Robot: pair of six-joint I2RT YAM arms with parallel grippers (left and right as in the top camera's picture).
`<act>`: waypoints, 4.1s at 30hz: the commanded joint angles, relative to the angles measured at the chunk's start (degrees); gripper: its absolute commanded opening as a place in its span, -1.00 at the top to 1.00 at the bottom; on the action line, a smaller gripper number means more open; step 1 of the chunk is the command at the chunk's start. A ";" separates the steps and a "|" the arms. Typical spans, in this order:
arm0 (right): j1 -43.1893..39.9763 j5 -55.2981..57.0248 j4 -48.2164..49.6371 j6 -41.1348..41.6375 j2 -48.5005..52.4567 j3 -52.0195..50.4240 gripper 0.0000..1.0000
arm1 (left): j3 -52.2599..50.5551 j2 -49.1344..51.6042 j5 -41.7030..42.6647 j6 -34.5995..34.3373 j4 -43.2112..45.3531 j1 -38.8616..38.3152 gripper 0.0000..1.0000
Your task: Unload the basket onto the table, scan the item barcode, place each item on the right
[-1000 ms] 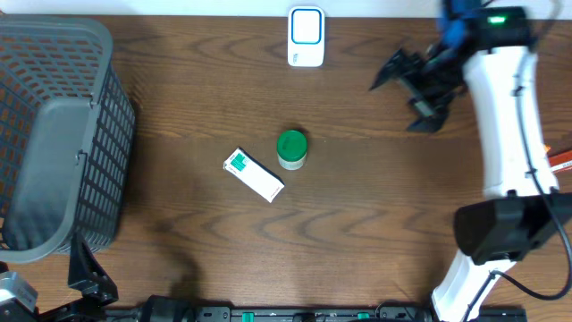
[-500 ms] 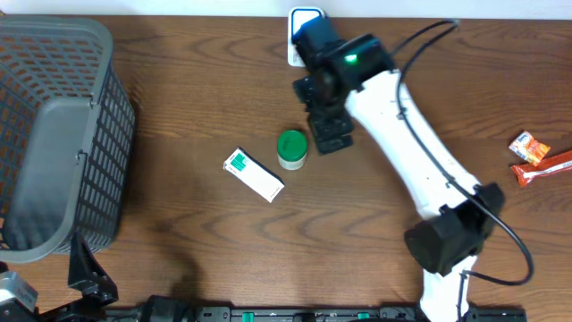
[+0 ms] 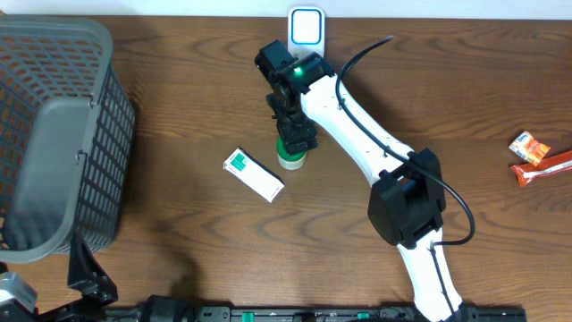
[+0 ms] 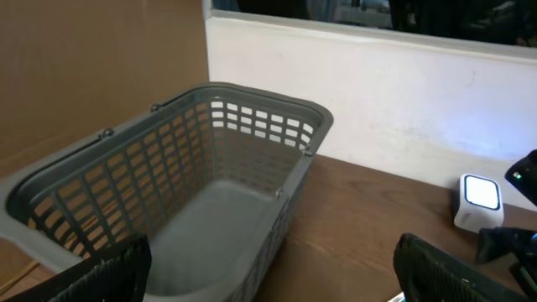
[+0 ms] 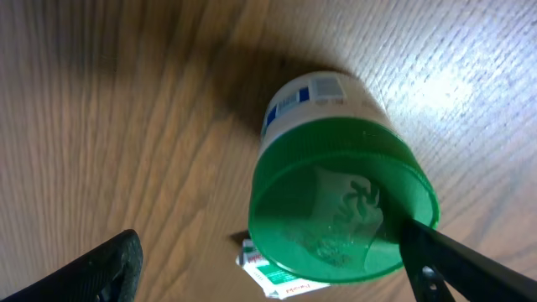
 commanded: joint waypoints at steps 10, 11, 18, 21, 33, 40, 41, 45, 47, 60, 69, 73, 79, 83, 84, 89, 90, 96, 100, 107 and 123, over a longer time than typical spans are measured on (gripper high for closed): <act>0.74 -3.15 0.22 -9.92 6.69 0.39 -0.87 | 0.02 0.04 -0.33 -0.46 0.04 0.24 -0.85; 0.42 -3.19 0.07 -10.86 6.19 0.81 -0.87 | 0.02 0.04 -0.33 -0.48 0.04 0.24 -0.85; -0.63 -3.39 -5.31 -12.33 1.88 1.51 -0.94 | 0.02 0.04 -0.33 -0.48 0.04 0.24 -0.85; -0.61 -3.74 -7.08 -12.48 1.40 1.51 -0.97 | 0.02 0.04 -0.33 -0.46 0.02 0.24 -0.85; 0.28 -2.45 -7.41 -16.63 1.49 0.98 -0.97 | 0.02 0.04 -0.33 -0.48 0.02 0.24 -0.85; 0.28 -8.13 -9.11 -29.24 0.81 1.03 -0.99 | 0.02 0.04 -0.33 -0.46 0.02 0.24 -0.85; 0.28 -9.03 -9.22 -29.70 0.46 1.03 -0.98 | 0.02 0.04 -0.33 -0.46 0.04 0.24 -0.85; 0.20 -10.75 -9.09 -30.71 -1.90 1.03 -0.99 | 0.02 0.04 -0.33 -0.46 0.02 0.24 -0.85; 0.17 -10.71 -9.16 -30.73 -3.23 1.03 -0.99 | 0.02 0.04 -0.33 -0.48 0.04 0.24 -0.85; 1.84 -4.83 -16.76 -24.81 -5.33 0.98 -0.99 | 0.02 0.04 -0.33 -0.48 0.02 0.24 -0.85; 4.96 3.30 -15.13 -22.12 -5.31 0.63 -0.99 | 0.02 0.04 -0.33 -0.46 0.02 0.24 -0.85; 5.05 3.98 -14.08 -21.55 -5.31 -1.27 -0.99 | 0.02 0.04 -0.33 -0.46 0.04 0.24 -0.85; 4.96 3.65 -10.03 -21.22 -5.31 -6.73 -0.99 | 0.02 0.04 -0.33 -0.46 0.02 0.24 -0.85; 5.05 4.11 -6.49 -21.24 -5.31 -9.64 -0.98 | 0.02 0.04 -0.33 -0.48 0.04 0.24 -0.86; 5.05 4.24 -5.73 -21.22 -5.31 -10.47 -0.98 | 0.02 0.04 -0.33 -0.46 0.02 0.24 -0.85; 4.94 4.37 -1.22 -21.24 -5.31 -15.47 -0.98 | 0.02 0.04 -0.33 -0.48 0.04 0.24 -0.86; 4.94 4.37 0.07 -21.24 -5.31 -16.74 -0.87 | 0.02 0.04 -0.33 -0.48 0.02 0.24 -0.85; 4.92 4.72 2.32 -24.28 -5.31 -19.23 -0.50 | 0.02 0.04 -0.33 -0.46 0.04 0.24 -0.85; 4.55 5.27 2.32 -33.18 -5.35 -18.78 -0.47 | 0.02 0.04 -0.33 -0.46 0.02 0.24 -0.86; 2.47 6.38 3.72 -74.14 -5.35 -16.24 -0.43 | 0.02 0.04 -0.33 -0.46 0.02 0.24 -0.85; 1.62 8.66 -15.52 -80.50 -5.38 1.09 -0.99 | 0.02 0.04 -0.33 -0.48 0.04 0.24 -0.85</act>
